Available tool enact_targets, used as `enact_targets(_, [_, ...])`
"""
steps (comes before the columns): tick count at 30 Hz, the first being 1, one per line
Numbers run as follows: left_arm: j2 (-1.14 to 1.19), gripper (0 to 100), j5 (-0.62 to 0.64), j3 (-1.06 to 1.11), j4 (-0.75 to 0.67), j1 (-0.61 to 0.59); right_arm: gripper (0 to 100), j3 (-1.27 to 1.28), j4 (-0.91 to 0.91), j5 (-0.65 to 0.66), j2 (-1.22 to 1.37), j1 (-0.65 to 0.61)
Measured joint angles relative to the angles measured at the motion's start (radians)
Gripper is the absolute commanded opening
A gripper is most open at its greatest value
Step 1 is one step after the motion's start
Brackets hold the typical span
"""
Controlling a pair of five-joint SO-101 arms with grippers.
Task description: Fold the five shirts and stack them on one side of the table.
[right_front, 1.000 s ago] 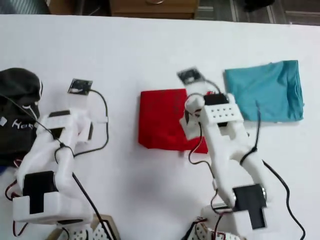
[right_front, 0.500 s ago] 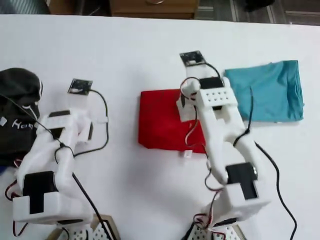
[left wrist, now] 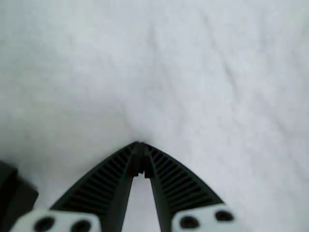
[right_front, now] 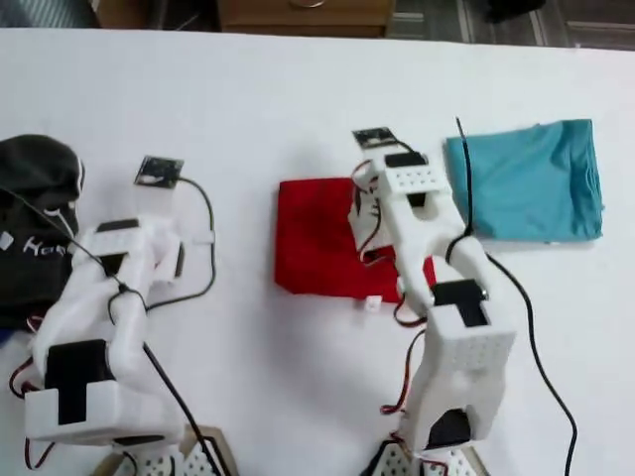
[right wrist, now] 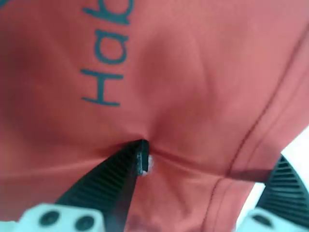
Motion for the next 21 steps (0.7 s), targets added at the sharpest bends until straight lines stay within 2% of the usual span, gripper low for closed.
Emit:
enact_targets(5, [0.000,3,0.000,0.000,0.000,0.000,37.5,-0.172,0.135,0.000,0.127,-0.002])
enact_targets(7, [0.000,3,0.000,0.000,0.000,0.000,33.4,-0.244,0.195,0.002,0.173,-0.002])
enact_targets(8, [0.000,3,0.000,0.000,0.000,0.000,27.2,-0.276,0.218,0.002,0.195,-0.002])
enact_targets(11, [0.000,3,0.000,0.000,0.000,0.000,0.0,-0.361,0.282,0.015,0.253,-0.005])
enact_targets(13, [0.000,3,0.000,0.000,0.000,0.000,6.1,-0.396,0.307,0.031,0.279,-0.005])
enact_targets(15, [0.000,3,0.000,0.000,0.000,0.000,1.1,-0.414,0.325,0.031,0.295,0.002])
enact_targets(21, [0.000,3,0.000,0.000,0.000,0.000,2.1,-0.416,0.330,0.044,0.290,0.057])
